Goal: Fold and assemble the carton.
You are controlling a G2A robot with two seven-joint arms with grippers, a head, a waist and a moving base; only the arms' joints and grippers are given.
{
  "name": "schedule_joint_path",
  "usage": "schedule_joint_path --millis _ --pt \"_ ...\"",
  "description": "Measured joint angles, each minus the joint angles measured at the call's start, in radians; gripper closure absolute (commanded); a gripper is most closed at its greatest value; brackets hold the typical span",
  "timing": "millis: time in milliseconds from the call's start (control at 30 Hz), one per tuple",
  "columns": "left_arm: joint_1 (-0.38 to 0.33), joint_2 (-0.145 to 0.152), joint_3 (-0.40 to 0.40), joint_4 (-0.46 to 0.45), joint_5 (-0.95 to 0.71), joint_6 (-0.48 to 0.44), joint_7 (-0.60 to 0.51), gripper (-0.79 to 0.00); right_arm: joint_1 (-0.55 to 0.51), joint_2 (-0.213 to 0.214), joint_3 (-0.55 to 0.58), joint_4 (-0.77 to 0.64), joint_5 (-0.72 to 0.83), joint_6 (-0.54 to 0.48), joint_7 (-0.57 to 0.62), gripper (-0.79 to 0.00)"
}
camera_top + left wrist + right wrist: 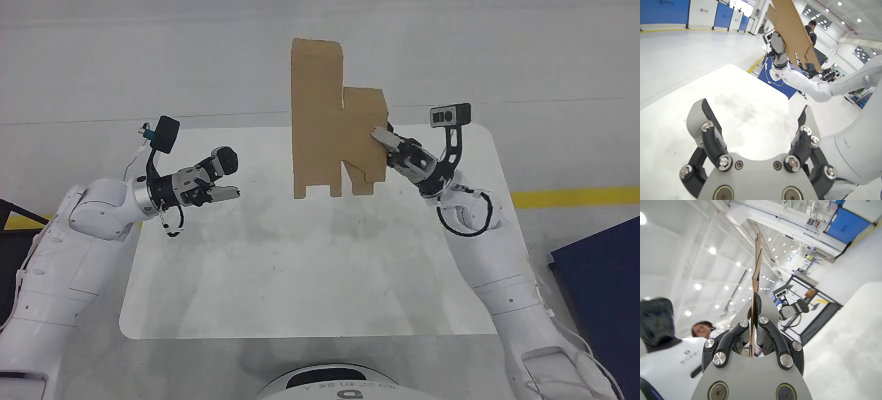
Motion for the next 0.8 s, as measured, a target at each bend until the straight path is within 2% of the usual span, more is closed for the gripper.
schedule_joint_path --millis 100,233,333,467,567,667,767,800 --pt "0.000 0.000 0.000 0.000 0.000 0.000 0.000 -0.785 -0.026 0.000 0.042 -0.041 -0.269 -0.107 -0.141 0.000" --pt "0.000 0.000 0.000 0.000 0.000 0.000 0.000 -0.785 -0.071 -0.013 0.060 -0.103 -0.595 -0.133 -0.368 0.000" --pt "0.000 0.000 0.000 0.000 0.000 0.000 0.000 -0.785 -0.094 -0.023 0.047 -0.120 -0.730 -0.137 -0.498 0.000" --pt "0.000 0.000 0.000 0.000 0.000 0.000 0.000 -0.785 -0.107 -0.028 0.037 -0.122 -0.783 -0.147 -0.583 0.000" --pt "0.000 0.000 0.000 0.000 0.000 0.000 0.000 -0.785 -0.111 -0.029 0.019 -0.106 -0.719 -0.144 -0.594 0.000" --pt "0.000 0.000 0.000 0.000 0.000 0.000 0.000 -0.785 -0.110 -0.031 -0.034 -0.081 -0.514 -0.120 -0.539 0.000" --pt "0.000 0.000 0.000 0.000 0.000 0.000 0.000 -0.785 -0.094 -0.028 -0.091 -0.101 -0.123 0.028 -0.356 0.000" --pt "0.000 0.000 0.000 0.000 0.000 0.000 0.000 -0.785 -0.084 -0.022 -0.080 -0.092 0.059 0.113 -0.253 0.000"
